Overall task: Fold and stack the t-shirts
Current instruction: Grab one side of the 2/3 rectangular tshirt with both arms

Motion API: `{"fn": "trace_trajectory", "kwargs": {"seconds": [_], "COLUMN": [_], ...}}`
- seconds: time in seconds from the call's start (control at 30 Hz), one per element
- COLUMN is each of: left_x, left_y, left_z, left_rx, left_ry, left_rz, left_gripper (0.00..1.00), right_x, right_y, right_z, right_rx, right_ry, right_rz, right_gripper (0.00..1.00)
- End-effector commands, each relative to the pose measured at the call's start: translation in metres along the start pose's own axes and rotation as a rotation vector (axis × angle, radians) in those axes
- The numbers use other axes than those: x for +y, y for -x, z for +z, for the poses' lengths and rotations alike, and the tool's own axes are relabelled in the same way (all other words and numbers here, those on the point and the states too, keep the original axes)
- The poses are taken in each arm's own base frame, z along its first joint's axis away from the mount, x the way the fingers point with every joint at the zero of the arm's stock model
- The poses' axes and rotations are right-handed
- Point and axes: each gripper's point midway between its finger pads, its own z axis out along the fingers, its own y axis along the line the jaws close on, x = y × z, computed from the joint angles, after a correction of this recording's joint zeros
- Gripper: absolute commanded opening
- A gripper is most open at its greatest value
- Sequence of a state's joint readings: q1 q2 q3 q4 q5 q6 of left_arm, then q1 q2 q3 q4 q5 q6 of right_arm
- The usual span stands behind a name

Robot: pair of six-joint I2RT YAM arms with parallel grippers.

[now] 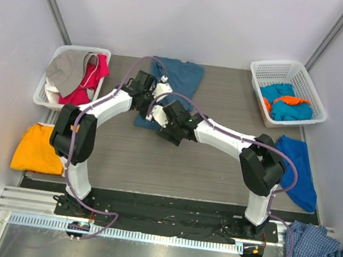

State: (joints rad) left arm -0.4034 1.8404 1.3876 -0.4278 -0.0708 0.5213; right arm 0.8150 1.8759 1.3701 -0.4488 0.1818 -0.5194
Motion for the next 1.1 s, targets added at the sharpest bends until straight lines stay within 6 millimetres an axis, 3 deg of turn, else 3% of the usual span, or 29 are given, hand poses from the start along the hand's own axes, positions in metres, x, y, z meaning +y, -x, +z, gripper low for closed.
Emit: {"fn": "trace_trajectory", "kwargs": {"seconds": [0.0,0.17,0.37,0.6,1.07], "left_x": [-0.019,-0.033,-0.039,-0.051,-0.065], "left_y": [-0.014,-0.030,-0.028,-0.042,-0.059], "left_z": [-0.006,0.007,0.014,0.025,0.020], "left_rx": [-0.006,0.024,0.020,0.062,0.101], "left_ry": [-0.119,-0.238,-0.337,-0.395,-0.450], "left_rz": [0.026,0.012,-0.012,-0.015,-0.017], "left_gripper": [0.82,0.80,0.78,0.75,0.67], "right_x": [-0.001,-0.001,0.000,-0.002,-0.018], "right_y": [0.025,0.024,0.024,0.027,0.032], "right_z": [-0.007,0.005,0.016,0.035,0.057], "right_rx": [-0.070,-0.059,-0.056,-0.056,-0.052], "right_ry": [-0.030,-0.045,-0.052,-0.060,-0.077], "right_rz": [0.009,-0.009,-0.031,-0.045,-0.054], "right_gripper": [0.74,0.74,0.73,0.72,0.59]}}
